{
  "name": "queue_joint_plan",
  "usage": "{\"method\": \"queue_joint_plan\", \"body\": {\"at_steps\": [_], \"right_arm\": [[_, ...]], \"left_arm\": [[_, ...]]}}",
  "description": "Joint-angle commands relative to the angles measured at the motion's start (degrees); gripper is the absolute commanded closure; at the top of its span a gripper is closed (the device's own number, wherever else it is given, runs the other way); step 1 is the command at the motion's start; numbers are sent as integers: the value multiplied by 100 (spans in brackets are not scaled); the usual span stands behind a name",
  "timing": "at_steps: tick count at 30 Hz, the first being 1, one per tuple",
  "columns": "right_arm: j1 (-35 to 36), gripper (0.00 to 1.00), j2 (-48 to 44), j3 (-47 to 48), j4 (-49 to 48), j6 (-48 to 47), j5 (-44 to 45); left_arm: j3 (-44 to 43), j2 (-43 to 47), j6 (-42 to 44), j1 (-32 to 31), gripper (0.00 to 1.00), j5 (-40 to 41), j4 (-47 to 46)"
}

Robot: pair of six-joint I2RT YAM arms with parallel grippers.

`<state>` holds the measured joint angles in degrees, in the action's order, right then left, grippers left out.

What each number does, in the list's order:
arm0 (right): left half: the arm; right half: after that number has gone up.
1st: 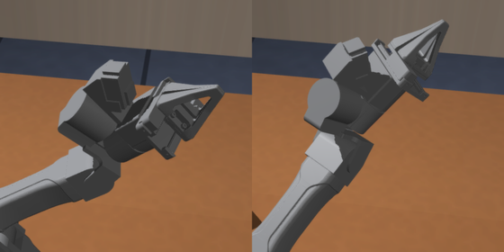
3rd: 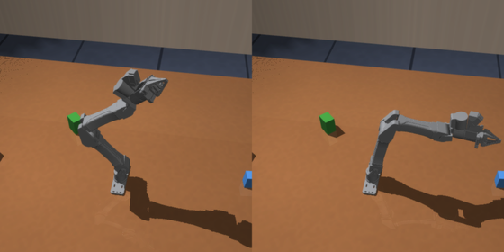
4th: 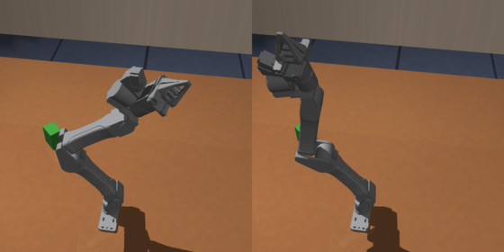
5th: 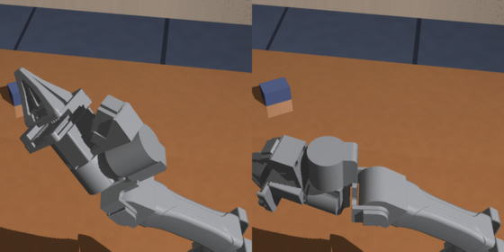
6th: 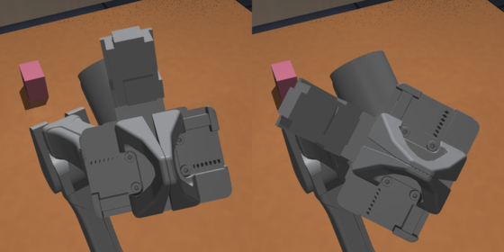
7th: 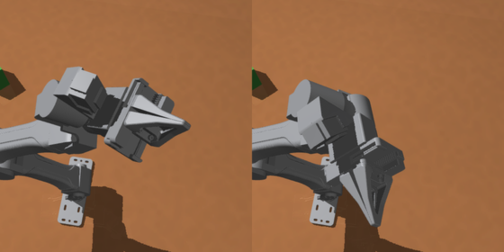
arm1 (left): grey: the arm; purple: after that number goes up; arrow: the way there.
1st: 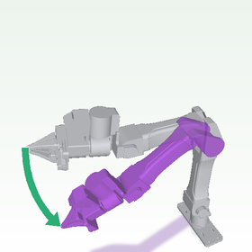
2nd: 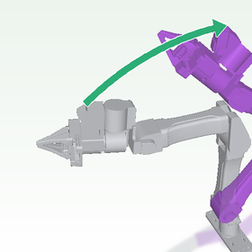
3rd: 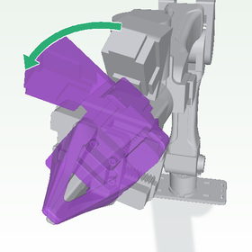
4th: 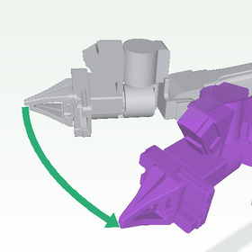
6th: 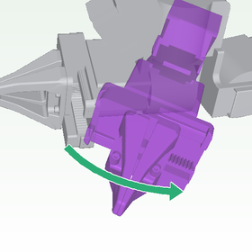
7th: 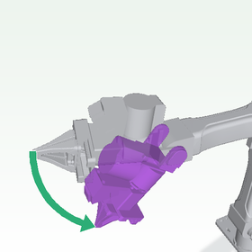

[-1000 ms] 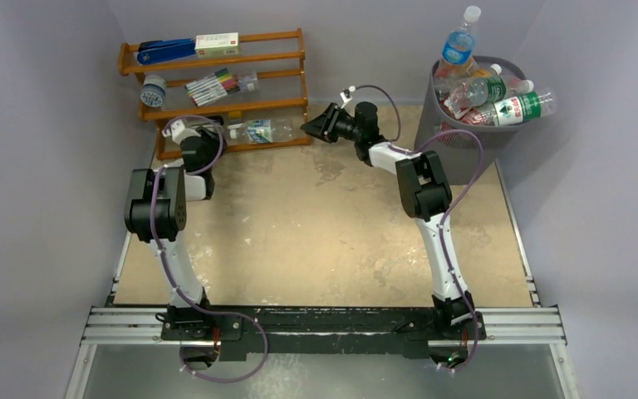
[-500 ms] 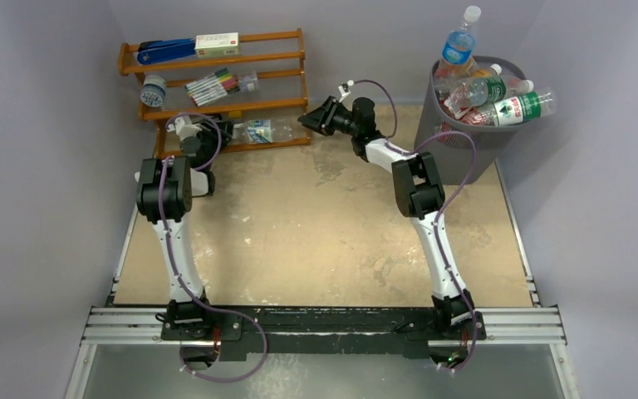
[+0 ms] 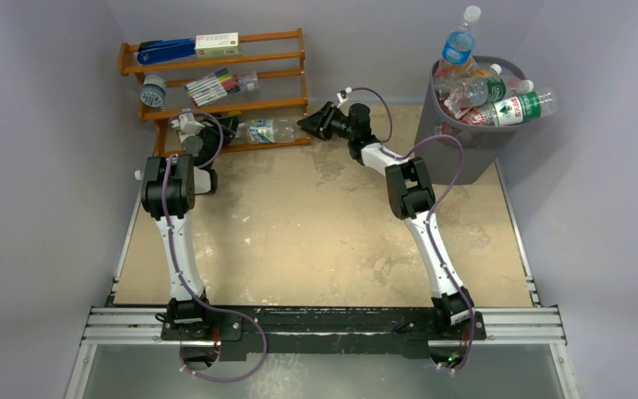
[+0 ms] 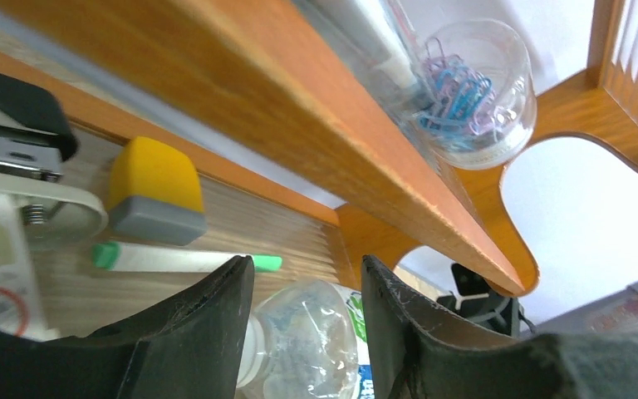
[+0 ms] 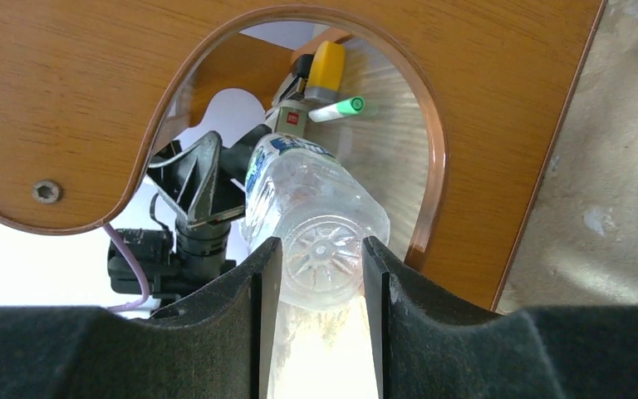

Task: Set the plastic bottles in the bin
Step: Adjust the plastic bottle at the center of the board.

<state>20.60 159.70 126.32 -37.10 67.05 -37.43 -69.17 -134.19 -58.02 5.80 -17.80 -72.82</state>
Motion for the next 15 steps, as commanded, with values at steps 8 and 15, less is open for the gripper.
{"method": "queue_joint_plan", "body": {"at_steps": [8,15], "right_arm": [[167,56,-30,313,-240,197,-167],[228,56,-499,-310,-414,82,-210]], "left_arm": [[-258,-218,-311,-305,50,-676,-570],[156,100,-379,-349,49,-720,-708]]}}
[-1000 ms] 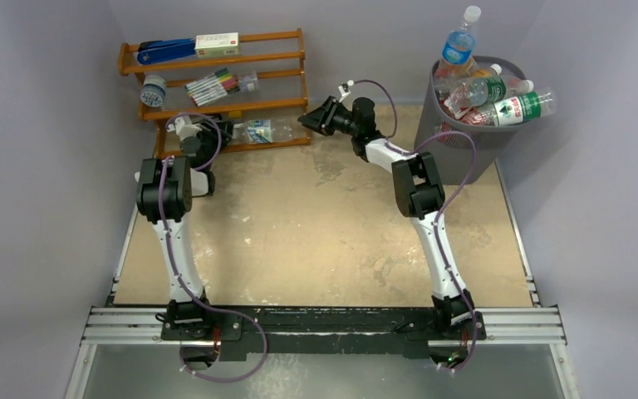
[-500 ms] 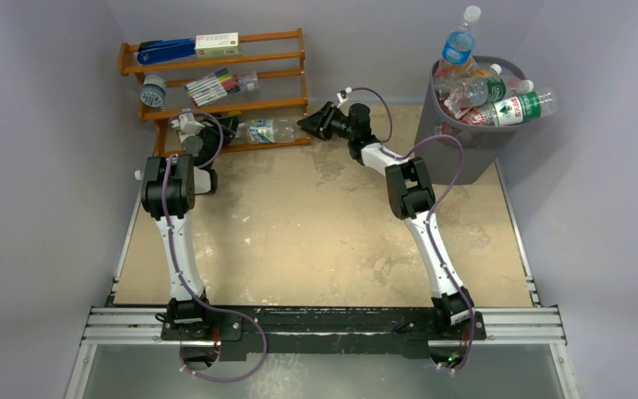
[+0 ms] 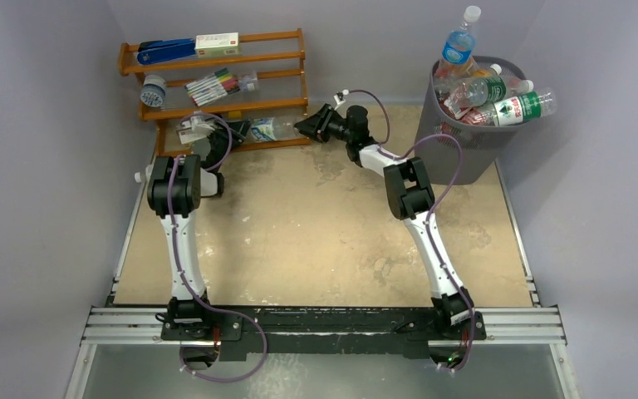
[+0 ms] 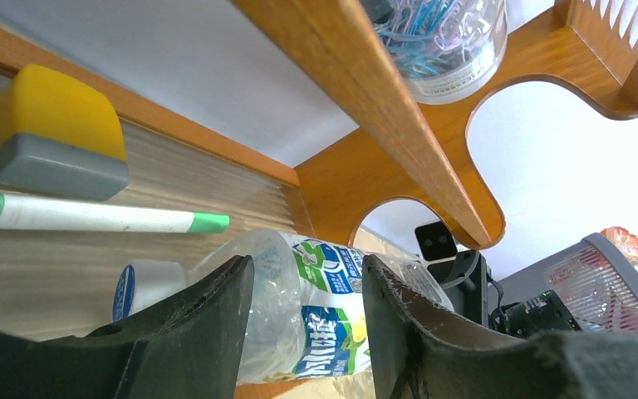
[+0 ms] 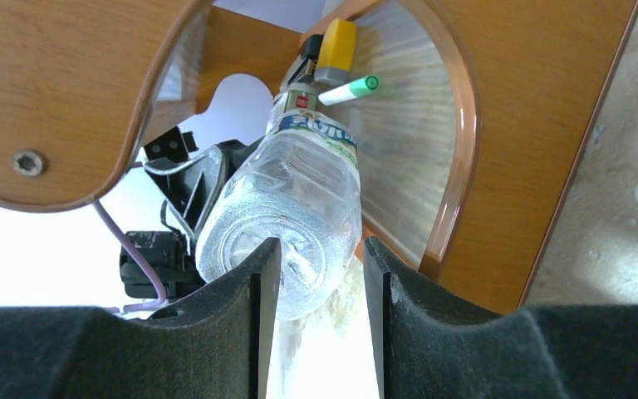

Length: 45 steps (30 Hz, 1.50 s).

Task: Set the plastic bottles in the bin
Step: Adjust the plastic bottle at the center of the board.

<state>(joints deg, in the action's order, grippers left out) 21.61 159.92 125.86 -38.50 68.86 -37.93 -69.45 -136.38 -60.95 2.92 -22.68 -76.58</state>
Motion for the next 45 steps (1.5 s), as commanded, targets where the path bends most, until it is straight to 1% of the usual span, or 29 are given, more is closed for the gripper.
{"method": "queue_joint_plan", "body": {"at_steps": [1,9,15,20,26,28,29,32,35,40,43,45], "right_arm": [[145,56,-604,-375,-294,-115,-169],[350,57,-1496,-1624,-387,-505,-139],[666,57,-2322,-2761,-346,-978,-39],[1135,57,-2941,-3729,-180,-1461,128],[1696,59,-3699,-5330,-483,-1601,375],[1831,55,-3997,-5941,-639,-1552,430],[1878,51,-4213,-6328,-690,-1524,491],[1963,39,-4744,-6950,-626,-1576,633],[2003,33,-5515,-7647,-194,-1816,907],[2104,24,-6702,-8126,703,-2119,1267],[2111,16,-7415,-8267,1396,-2317,1587],[2111,12,-7810,-8271,1861,-2442,1784]], "left_arm": [[226,354,-106,-63,49,-232,-350],[564,736,-107,-187,49,-265,-325],[892,1155,-46,-337,49,-256,-230],[1467,1710,-12,-450,49,-270,-231],[2407,2671,197,-715,49,-183,0],[2667,2952,272,-872,49,-126,118],[2806,3095,318,-960,49,-97,200],[3157,3523,568,-1285,49,10,575],[3452,3921,811,-1632,49,144,950],[3808,4649,1064,-2006,49,282,1642],[3832,5328,1363,-2158,49,482,2773],[3768,5812,1580,-2252,42,653,3557]]}}
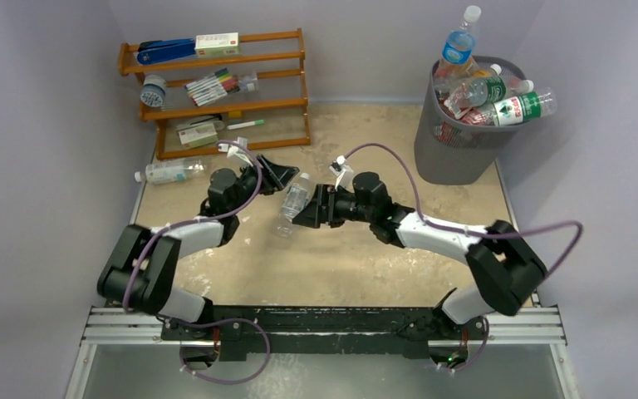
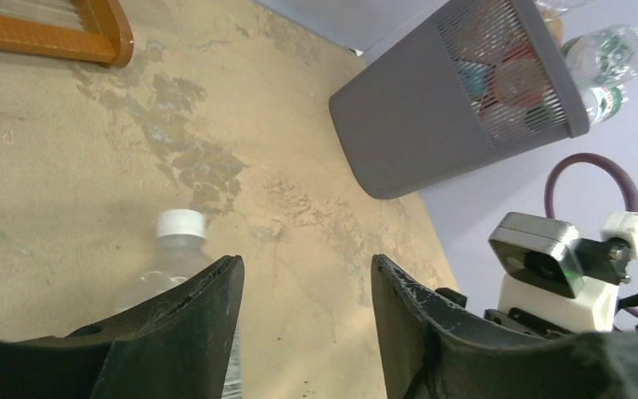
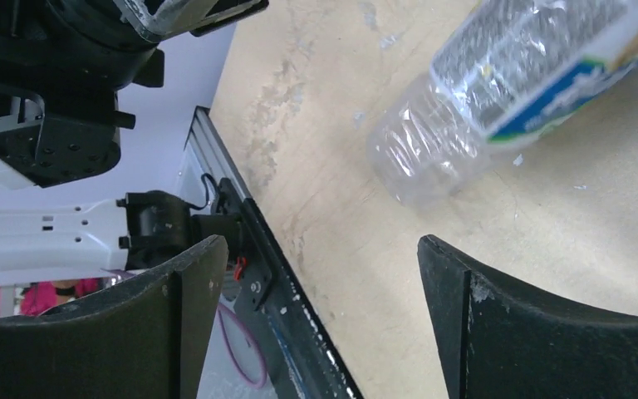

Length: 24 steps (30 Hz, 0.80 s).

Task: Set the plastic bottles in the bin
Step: Adjust the plastic bottle at the center of the board, then adjust the trash bin at the center of the board.

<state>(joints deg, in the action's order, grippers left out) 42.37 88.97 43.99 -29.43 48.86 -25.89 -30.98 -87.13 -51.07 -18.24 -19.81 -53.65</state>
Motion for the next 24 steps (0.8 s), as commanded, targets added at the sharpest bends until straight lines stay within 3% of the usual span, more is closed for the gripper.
{"method": "queue_joint_plan", "body": {"at_steps": [1,5,9,14,24], "right_arm": [[35,10,-862,-69,1197,-506,602],[35,7,-1423,8,2032,-649,735],[-51,2,-2008,51,2726,-700,1407],[-700,5,-2663,79,3677,-747,2096],[-2745,14,-4059,-315,4809,-717,2899]], "left_arm": [[-101,1116,642,-177,36,436,1594],[-340,1948,851,-278,28,905,3195],[-390,2517,845,-290,25,1182,4137],[-309,2884,744,-301,23,1133,4562],[-253,3081,718,-388,22,1059,4877]]}}
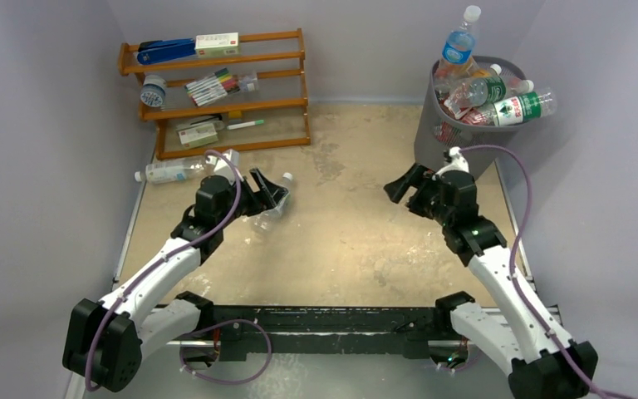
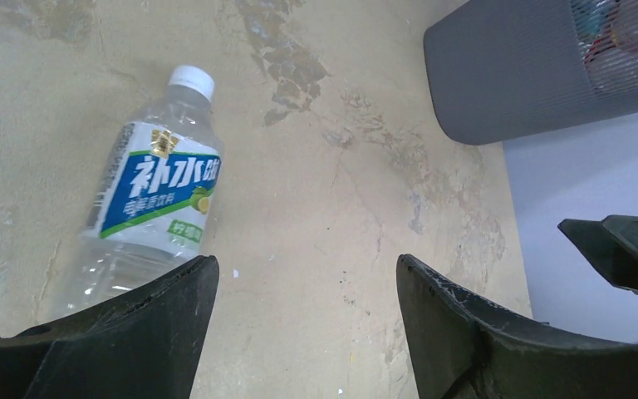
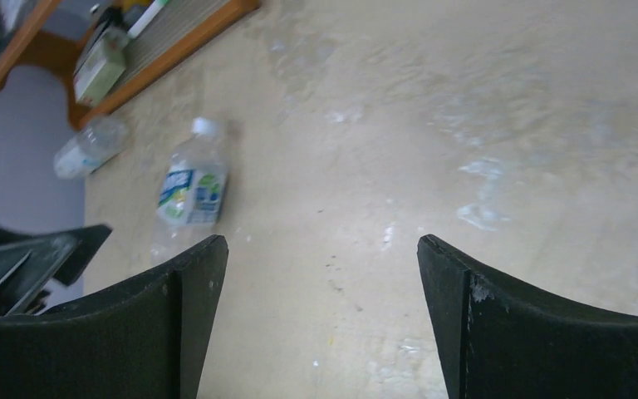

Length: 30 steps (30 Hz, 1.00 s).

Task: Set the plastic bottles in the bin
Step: Adjust the trash bin at the center of the board.

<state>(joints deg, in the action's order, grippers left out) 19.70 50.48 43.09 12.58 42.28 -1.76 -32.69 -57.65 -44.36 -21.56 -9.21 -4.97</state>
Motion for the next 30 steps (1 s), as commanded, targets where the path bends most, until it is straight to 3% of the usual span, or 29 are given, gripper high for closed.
{"method": "queue_joint_plan", "body": {"at_steps": [1,9,14,21,30], "right_arm": [[-637,14,-254,-300,640,-31,538],[-1969,14,-634,-937,203,129,327],[-2718,13,-361,-706,118,-62,578],[-4396,13,13,-906,-896,83,-379],[-4797,13,198,-1093,-2472,800,42]], "left_arm": [[-75,138,48,-54,22,-28,1],[-194,64,43,-84,22,-222,0],[-355,71,207,-84,22,-227,279],[-408,43,202,-91,22,-384,304],[-371,98,283,-94,22,-496,370]]}}
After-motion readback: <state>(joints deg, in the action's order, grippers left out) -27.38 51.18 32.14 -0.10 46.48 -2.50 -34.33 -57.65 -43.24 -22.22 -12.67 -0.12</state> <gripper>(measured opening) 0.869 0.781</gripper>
